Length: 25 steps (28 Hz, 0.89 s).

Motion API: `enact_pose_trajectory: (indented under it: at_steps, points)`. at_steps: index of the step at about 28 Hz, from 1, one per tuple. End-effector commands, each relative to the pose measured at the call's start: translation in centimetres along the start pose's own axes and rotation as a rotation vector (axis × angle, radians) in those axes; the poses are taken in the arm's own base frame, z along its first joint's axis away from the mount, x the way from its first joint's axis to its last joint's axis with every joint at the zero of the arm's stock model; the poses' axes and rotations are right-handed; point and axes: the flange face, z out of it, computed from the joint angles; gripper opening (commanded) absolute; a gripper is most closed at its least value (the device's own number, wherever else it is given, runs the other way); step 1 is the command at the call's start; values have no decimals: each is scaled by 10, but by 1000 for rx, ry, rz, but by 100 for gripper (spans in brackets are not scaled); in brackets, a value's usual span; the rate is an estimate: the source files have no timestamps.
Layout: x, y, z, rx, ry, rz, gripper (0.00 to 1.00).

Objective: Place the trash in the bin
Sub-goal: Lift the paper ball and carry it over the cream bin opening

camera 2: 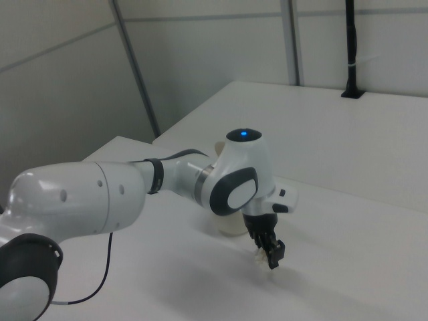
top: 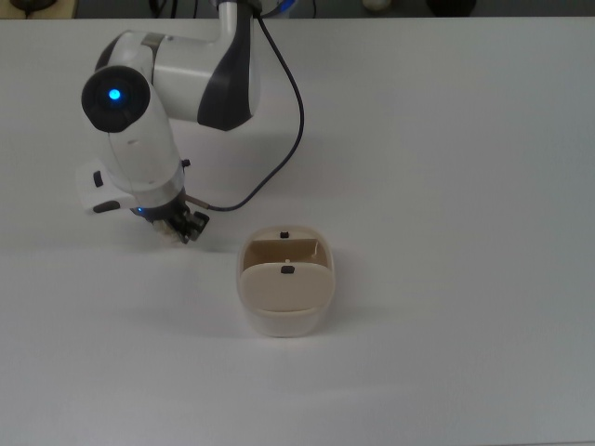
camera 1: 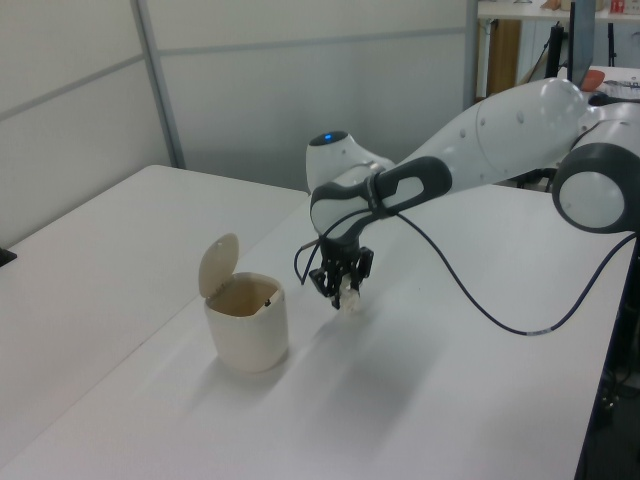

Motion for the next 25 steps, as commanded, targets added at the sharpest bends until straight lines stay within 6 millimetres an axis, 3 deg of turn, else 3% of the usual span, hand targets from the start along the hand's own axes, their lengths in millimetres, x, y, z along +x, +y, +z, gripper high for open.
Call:
enact_pose_trajectory:
  at_steps: [1, 5, 6, 8, 11, 15, 16, 19, 23, 25]
  points:
    - [-23, 25, -83, -1, -13, -114, 36]
    - [-34, 22, -124, 25, 17, -153, 36]
    - [-38, 19, -143, 46, 44, -159, 36]
    - [-42, 12, -157, 63, 66, -179, 36]
    - [-48, -23, -171, 79, 107, -253, 36]
    - [-50, -49, -178, 97, 170, -294, 37]
    - [-53, -66, -181, 111, 210, -322, 37]
    - [-54, -87, -186, 137, 285, -346, 37]
    - [-51, -115, -185, 182, 390, -359, 37]
    - [-47, -129, -175, 196, 426, -370, 37]
